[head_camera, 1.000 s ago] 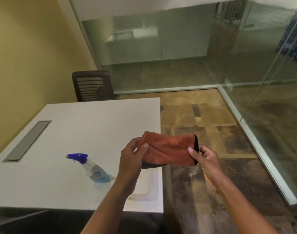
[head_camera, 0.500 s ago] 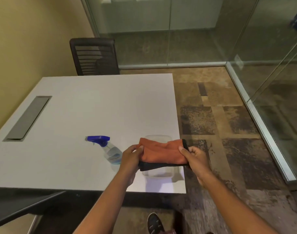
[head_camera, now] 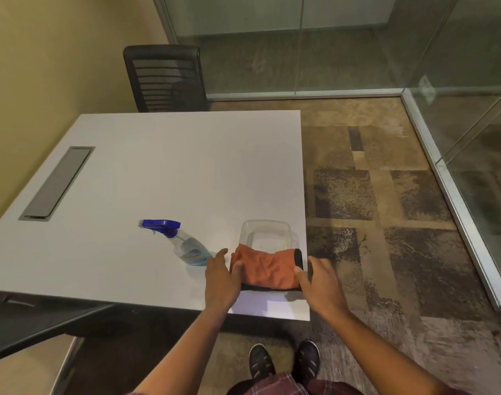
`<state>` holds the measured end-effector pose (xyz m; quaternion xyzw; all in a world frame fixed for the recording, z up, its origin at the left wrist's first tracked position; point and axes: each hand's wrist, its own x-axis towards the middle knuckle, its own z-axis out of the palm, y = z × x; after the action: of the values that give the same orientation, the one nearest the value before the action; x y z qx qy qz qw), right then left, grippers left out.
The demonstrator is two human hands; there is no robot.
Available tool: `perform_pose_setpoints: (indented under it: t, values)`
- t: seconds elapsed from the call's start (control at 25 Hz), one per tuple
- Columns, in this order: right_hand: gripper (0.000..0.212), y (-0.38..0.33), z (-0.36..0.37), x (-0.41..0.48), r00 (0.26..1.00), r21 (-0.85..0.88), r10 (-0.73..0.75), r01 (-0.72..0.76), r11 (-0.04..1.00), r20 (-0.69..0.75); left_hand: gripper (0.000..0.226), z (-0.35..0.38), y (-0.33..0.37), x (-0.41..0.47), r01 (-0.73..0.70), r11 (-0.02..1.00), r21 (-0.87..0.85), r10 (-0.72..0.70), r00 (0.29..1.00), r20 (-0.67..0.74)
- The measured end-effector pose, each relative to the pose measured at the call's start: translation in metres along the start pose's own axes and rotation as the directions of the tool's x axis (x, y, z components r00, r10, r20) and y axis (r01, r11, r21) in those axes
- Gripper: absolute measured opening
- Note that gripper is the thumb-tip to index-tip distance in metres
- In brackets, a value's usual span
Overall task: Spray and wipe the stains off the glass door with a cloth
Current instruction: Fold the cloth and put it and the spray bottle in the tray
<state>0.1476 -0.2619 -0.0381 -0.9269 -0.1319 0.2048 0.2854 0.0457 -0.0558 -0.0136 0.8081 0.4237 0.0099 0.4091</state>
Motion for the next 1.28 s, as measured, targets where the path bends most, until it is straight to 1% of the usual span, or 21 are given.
perform_pose_setpoints:
  t: [0.04,0.08,0.12,0.16,0.2,0.24,0.28,0.36,0.4,0.52,0.6,0.68,0.76,0.84,0.92,1.0,1.04,1.12,1.2,1.24,1.28]
  values:
    - [0.048,0.003,-0.001,-0.006,0.989,-0.113,-0.13,0.122,0.986,-0.07,0.052,-0.002,-0.002,-0.005,-0.058,0.992,0.11,0.063,0.997,-0.044]
    - [0.051,0.004,-0.001,-0.011,0.954,-0.227,-0.283,0.254,0.94,-0.103,0.049,-0.003,-0.004,-0.013,-0.154,0.958,0.242,0.174,0.983,-0.061]
    - [0.05,0.001,-0.003,-0.016,0.902,-0.312,-0.423,0.378,0.872,-0.089,0.047,-0.002,-0.008,-0.021,-0.283,0.888,0.362,0.311,0.95,-0.018]
    - [0.046,-0.003,-0.003,-0.019,0.857,-0.376,-0.515,0.474,0.796,-0.01,0.05,0.001,-0.015,-0.029,-0.402,0.789,0.465,0.412,0.907,0.086]
    - [0.047,-0.006,-0.002,-0.019,0.822,-0.42,-0.563,0.542,0.728,0.085,0.059,0.004,-0.02,-0.036,-0.508,0.669,0.542,0.48,0.853,0.205]
    - [0.054,-0.007,0.0,-0.017,0.804,-0.441,-0.571,0.578,0.686,0.166,0.07,0.006,-0.023,-0.039,-0.581,0.568,0.582,0.507,0.805,0.309]
    - [0.064,-0.008,0.004,-0.014,0.793,-0.448,-0.56,0.602,0.661,0.24,0.08,0.008,-0.023,-0.039,-0.61,0.514,0.603,0.489,0.786,0.379]
    - [0.08,-0.01,0.01,-0.009,0.773,-0.453,-0.539,0.633,0.628,0.334,0.088,0.01,-0.019,-0.039,-0.616,0.446,0.649,0.453,0.781,0.43]
    - [0.081,-0.012,0.013,-0.007,0.769,-0.448,-0.515,0.64,0.625,0.379,0.088,0.011,-0.017,-0.038,-0.61,0.423,0.671,0.421,0.787,0.451]
    - [0.063,-0.029,0.014,0.0,0.758,-0.481,-0.433,0.647,0.591,0.488,0.094,0.008,0.0,-0.029,-0.617,0.357,0.701,0.295,0.787,0.542]
    - [0.053,-0.043,0.017,0.009,0.767,-0.522,-0.397,0.637,0.567,0.504,0.097,0.01,0.005,-0.021,-0.65,0.284,0.705,0.234,0.76,0.606]
    - [0.036,-0.057,0.021,0.018,0.771,-0.539,-0.338,0.625,0.565,0.539,0.094,0.013,0.004,-0.011,-0.689,0.236,0.685,0.164,0.723,0.671]
    - [0.027,-0.06,0.03,0.025,0.775,-0.555,-0.289,0.613,0.563,0.562,0.094,0.017,0.0,-0.001,-0.718,0.191,0.67,0.142,0.695,0.705]
    - [0.027,-0.059,0.037,0.032,0.78,-0.549,-0.259,0.595,0.587,0.569,0.091,0.019,-0.005,0.007,-0.728,0.176,0.663,0.135,0.685,0.716]
    - [0.031,-0.06,0.041,0.034,0.781,-0.531,-0.25,0.585,0.613,0.572,0.085,0.016,-0.01,0.012,-0.741,0.188,0.645,0.165,0.671,0.723]
    - [0.034,-0.063,0.039,0.033,0.779,-0.5,-0.253,0.578,0.645,0.574,0.085,0.011,-0.016,0.013,-0.756,0.217,0.617,0.221,0.654,0.723]
    - [0.032,-0.065,0.038,0.033,0.786,-0.465,-0.258,0.558,0.688,0.561,0.085,0.008,-0.02,0.013,-0.763,0.25,0.597,0.258,0.646,0.718]
    - [0.023,-0.069,0.04,0.03,0.856,-0.373,-0.271,0.448,0.812,0.44,0.08,-0.001,-0.033,0.01,-0.782,0.327,0.53,0.393,0.623,0.677]
    - [0.02,-0.081,0.038,0.027,0.941,-0.279,-0.212,0.285,0.917,0.264,0.067,-0.017,-0.056,0.006,-0.806,0.384,0.45,0.549,0.591,0.591]
    - [0.021,-0.088,0.037,0.026,0.963,-0.247,-0.174,0.224,0.943,0.207,0.057,-0.024,-0.068,0.005,-0.793,0.444,0.418,0.61,0.609,0.507]
    - [0.023,-0.097,0.038,0.026,0.974,-0.208,-0.158,0.191,0.959,0.164,0.048,-0.032,-0.082,0.005,-0.74,0.559,0.373,0.634,0.672,0.383]
